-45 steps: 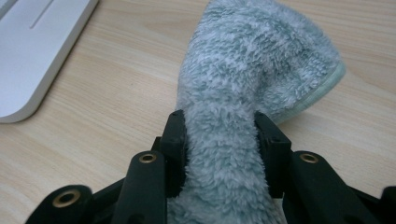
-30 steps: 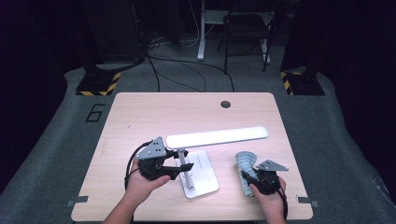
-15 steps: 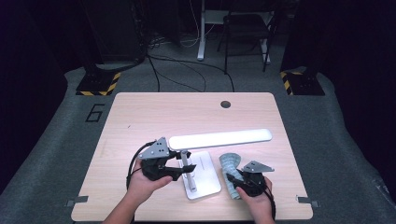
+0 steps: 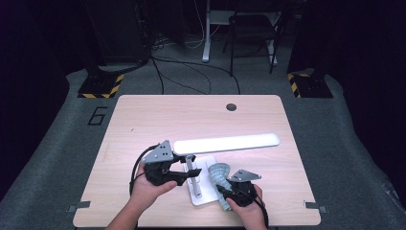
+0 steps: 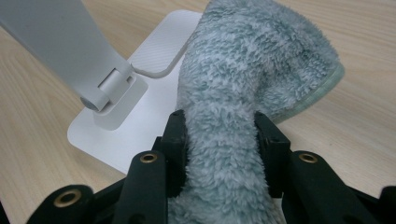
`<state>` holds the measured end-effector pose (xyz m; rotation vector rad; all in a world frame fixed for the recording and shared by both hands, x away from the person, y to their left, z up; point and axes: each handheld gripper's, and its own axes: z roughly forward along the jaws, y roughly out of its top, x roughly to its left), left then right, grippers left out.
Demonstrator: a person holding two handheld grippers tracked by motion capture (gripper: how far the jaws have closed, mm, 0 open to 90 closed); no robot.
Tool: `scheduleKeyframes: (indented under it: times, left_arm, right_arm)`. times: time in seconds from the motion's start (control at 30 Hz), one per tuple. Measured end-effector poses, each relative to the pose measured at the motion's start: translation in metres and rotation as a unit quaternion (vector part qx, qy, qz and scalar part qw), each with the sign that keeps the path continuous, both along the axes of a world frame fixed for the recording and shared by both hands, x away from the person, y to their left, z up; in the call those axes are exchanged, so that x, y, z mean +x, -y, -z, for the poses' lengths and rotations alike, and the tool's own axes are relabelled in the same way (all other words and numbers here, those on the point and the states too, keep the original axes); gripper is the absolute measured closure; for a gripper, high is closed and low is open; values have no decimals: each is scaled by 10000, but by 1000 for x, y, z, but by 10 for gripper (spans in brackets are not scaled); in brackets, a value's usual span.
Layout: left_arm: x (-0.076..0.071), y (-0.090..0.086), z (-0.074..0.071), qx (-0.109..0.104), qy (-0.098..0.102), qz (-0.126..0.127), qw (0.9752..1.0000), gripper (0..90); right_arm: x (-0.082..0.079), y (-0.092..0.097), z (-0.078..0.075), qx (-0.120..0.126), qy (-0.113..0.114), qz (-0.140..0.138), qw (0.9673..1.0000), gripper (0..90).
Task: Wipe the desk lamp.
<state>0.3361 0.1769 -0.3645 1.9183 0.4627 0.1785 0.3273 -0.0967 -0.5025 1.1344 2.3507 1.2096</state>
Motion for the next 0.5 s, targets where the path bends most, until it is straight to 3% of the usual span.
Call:
scheduleKeyframes:
  times: [0.03,0.2,0.33,0.5]
  left_arm:
    - [0,0,-2,-68,-50,5,10000,494]
    - [0,-1,-9,40,-133,19,9999,495]
    - [-1,-3,-12,-67,-152,3,9999,491]
    - [-3,-5,-22,-37,-110,-6,9999,492]
  right_arm:
    - [0,0,0,0,0,0,10000,625]
    - [0,-1,2,-56,-10,-19,10000,628]
    - [-1,-2,2,-73,-24,1,10000,628]
    - [0,-2,2,-91,-23,-1,10000,629]
